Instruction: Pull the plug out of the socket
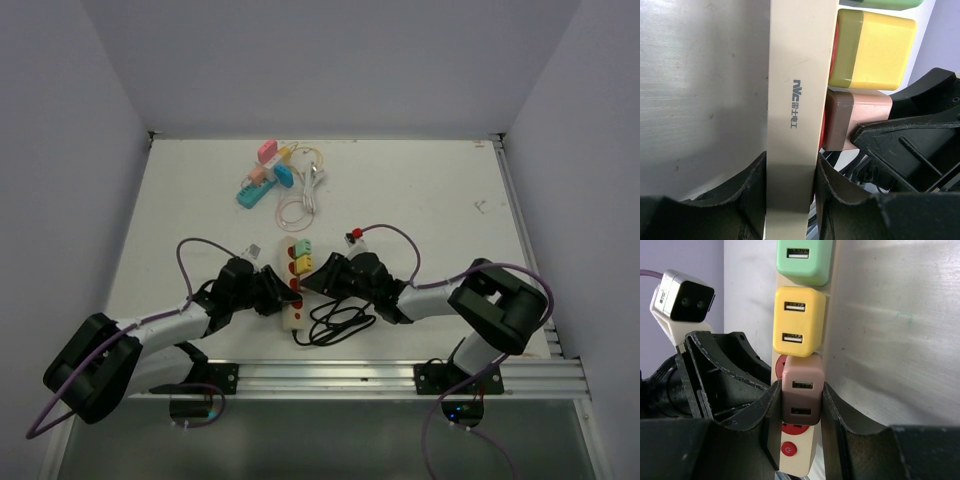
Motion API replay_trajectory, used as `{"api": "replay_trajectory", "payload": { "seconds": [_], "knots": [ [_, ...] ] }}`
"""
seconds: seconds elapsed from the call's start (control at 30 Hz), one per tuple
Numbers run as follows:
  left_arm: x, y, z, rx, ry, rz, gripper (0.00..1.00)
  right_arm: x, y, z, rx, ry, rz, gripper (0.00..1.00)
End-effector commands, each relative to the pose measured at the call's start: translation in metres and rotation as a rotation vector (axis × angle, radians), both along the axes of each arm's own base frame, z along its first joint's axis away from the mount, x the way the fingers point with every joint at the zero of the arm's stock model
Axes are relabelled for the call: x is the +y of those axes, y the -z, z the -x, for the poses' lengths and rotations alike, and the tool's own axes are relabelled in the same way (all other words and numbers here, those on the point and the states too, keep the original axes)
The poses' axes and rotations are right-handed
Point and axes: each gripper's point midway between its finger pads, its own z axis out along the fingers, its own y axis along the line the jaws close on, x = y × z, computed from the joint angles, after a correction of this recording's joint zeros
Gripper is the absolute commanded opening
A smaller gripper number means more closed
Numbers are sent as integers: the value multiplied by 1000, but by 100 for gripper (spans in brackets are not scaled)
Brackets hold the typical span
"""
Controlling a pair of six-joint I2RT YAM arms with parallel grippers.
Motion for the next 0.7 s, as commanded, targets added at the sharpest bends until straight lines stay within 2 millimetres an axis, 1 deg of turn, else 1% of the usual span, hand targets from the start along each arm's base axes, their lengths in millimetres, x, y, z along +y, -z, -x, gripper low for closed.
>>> {"api": "replay_trajectory", "payload": {
  "seconds": [0.0,0.07,0.17,0.2,0.23,0.27,0.3,0.33,0.4,0.47,0.53,0.57,0.67],
  "knots": [
    [83,73,14,185,-283,-334,0,-10,-25,-22,-87,65,-82,0],
    [83,75,16,199,-286,-336,0,-12,-27,-23,-91,70,-86,0],
    [84,77,16,217,-294,-344,0,-15,-25,-23,-82,73,-76,0],
    [84,78,17,222,-294,-347,0,-16,-29,-24,-90,76,-73,0],
    [85,79,17,230,-297,-354,0,-17,-29,-25,-88,83,-57,0],
    [85,79,16,231,-301,-359,0,-21,-20,-25,-66,82,19,0],
    [86,79,15,233,-303,-364,0,-23,-23,-26,-71,79,50,0],
    [87,81,16,241,-306,-372,0,-33,-11,-24,-40,95,134,0],
    [89,81,13,242,-315,-392,0,-35,-28,-30,-77,108,159,0],
    [89,79,9,235,-322,-404,0,-41,-30,-32,-86,122,203,0],
    [91,79,8,239,-325,-421,0,-47,-30,-31,-70,129,241,0],
    [93,78,6,234,-331,-431,0,-47,-33,-33,-84,131,246,0],
    [94,78,4,236,-335,-447,0,-48,-29,-30,-62,125,254,0]
  ]
}}
